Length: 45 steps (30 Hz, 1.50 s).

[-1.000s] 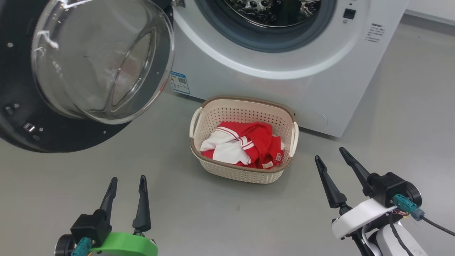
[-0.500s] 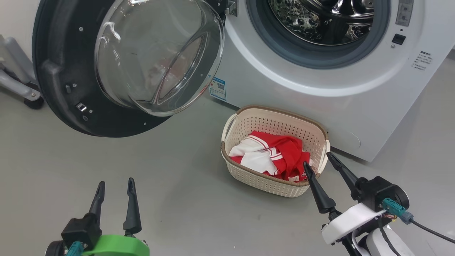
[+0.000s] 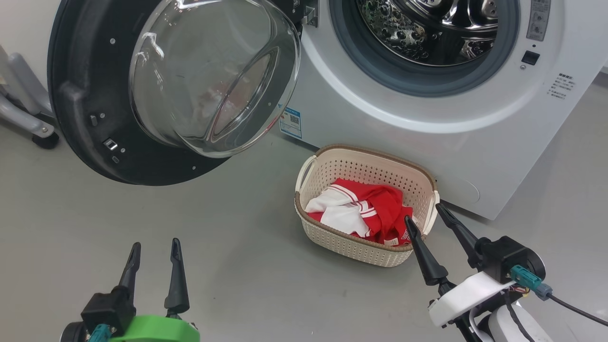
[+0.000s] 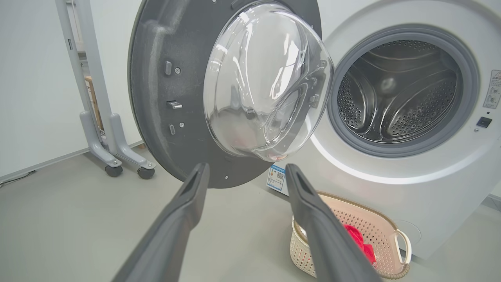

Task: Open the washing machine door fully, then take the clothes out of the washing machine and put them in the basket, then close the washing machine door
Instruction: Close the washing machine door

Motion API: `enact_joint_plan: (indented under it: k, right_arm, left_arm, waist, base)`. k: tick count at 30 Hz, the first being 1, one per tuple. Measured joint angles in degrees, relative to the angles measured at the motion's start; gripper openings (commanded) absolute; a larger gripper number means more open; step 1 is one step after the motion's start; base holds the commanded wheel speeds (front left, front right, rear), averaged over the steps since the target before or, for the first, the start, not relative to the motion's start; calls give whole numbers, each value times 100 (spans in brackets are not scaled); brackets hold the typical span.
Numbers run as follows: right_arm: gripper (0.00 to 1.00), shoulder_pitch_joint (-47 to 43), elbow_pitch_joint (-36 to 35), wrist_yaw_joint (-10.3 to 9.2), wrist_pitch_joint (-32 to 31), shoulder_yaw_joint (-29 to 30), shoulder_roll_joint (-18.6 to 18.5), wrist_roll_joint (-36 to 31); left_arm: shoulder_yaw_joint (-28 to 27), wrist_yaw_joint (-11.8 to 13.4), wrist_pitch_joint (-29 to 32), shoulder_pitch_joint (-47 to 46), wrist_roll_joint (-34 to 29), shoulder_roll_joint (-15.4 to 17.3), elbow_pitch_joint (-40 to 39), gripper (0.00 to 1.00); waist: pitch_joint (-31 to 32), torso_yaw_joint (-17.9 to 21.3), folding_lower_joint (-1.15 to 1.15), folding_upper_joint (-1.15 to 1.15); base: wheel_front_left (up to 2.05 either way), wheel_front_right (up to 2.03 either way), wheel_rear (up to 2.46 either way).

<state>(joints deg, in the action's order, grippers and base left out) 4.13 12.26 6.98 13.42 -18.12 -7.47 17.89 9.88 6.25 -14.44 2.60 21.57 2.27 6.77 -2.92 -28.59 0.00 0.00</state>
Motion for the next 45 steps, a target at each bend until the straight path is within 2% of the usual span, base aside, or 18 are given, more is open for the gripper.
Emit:
enact_joint_plan:
  k: [34, 35, 36, 37, 45]
  right_arm:
    - [100, 0, 40, 0, 9, -5, -2, 21]
    - [100, 0, 38, 0, 9, -7, -2, 21]
    - [100, 0, 37, 0, 9, -8, -2, 21]
    - [100, 0, 32, 0, 10, -15, -2, 21]
    - [100, 23, -90, 0, 8, -109, -16, 13]
  left_arm:
    - [-42, 2, 0, 9, 0, 0, -15, 100]
    - [-48, 2, 0, 9, 0, 0, -15, 69]
    - [-48, 2, 0, 10, 1, 0, -14, 20]
    - [-46, 2, 0, 16, 2, 0, -13, 0]
    - [-146, 10, -1, 42, -8, -1, -238, 0]
  waist:
    - [-4, 59, 0, 0]
    - [-10, 61, 0, 0]
    - [-17, 63, 0, 0]
    - [-25, 67, 0, 0]
    - [-197, 145, 0, 0]
  base:
    - [0, 0, 0]
    - [0, 0, 0]
    - [0, 0, 0]
    - [0, 0, 0]
    - [0, 0, 0]
